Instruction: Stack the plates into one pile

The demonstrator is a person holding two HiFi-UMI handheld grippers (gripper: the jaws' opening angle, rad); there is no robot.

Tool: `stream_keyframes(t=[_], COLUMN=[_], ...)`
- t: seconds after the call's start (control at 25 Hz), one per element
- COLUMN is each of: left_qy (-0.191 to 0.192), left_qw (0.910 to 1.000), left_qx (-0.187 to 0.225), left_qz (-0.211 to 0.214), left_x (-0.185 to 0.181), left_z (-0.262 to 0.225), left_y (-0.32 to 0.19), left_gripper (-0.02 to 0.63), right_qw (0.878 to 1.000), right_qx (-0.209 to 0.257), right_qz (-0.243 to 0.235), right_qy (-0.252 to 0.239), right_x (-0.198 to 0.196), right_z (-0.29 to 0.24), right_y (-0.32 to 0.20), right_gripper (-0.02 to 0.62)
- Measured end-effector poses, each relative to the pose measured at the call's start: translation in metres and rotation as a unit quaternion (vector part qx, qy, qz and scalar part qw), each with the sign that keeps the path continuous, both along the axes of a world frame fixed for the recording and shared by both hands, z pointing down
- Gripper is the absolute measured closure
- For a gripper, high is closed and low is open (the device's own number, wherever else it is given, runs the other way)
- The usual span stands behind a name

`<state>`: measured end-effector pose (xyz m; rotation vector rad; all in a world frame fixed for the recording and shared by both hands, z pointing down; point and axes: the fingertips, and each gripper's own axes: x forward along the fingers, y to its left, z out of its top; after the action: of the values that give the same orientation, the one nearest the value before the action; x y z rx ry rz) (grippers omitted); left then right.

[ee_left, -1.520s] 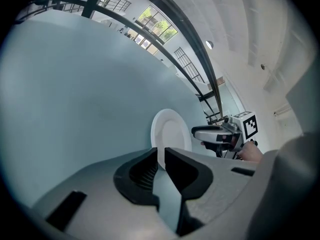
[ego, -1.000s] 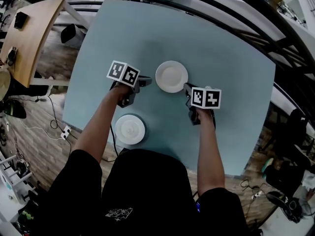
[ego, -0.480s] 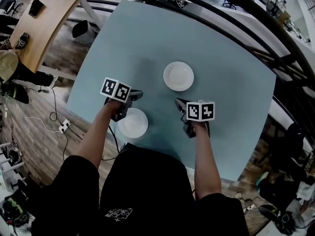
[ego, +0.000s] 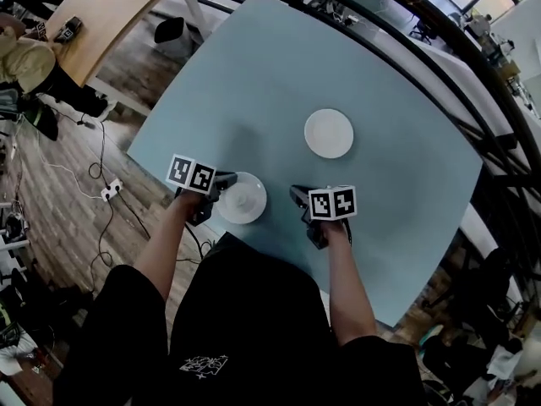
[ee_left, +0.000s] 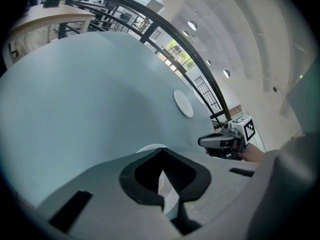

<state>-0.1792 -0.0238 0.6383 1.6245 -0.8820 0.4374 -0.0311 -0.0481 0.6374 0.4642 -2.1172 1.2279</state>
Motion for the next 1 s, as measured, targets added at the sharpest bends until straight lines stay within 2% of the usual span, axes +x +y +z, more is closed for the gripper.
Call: stream_keyframes(t=[0.28, 0.56, 0.84, 1.0], left_qy=[0.011, 0.022, 0.025, 0.03], left_qw=[0.9975, 0.9913, 0.9843, 0.9807], left_qx=[-0.01, -0.017, -0.022, -0.024], left_qz=[-0.069, -0.128, -0.173, -0.192], left_x=[-0.017, -0.033, -0.05, -0.055], left_z=[0.008, 0.017, 0.03, 0.036], left_y=[0.037, 0.068, 0.093, 0.098], left_gripper=[0.598, 0.598, 0.598, 0.597], right_qw=[0.998, 0.994, 0.993, 0.993], right_qx=[-0.039, -0.057, -0.065, -0.082], right_qz=[-0.051, -0.086, -0.098, -0.086], right_qy=[-0.018, -0.023, -0.01, -0.006], right_x=[-0.027, -0.044, -0.05, -0.045], right_z=[0.009, 0.015, 0.028, 0.033], right_y=[0.03, 0.05, 0.059, 0.056], right_gripper=[0.589, 0.589, 0.589, 0.586])
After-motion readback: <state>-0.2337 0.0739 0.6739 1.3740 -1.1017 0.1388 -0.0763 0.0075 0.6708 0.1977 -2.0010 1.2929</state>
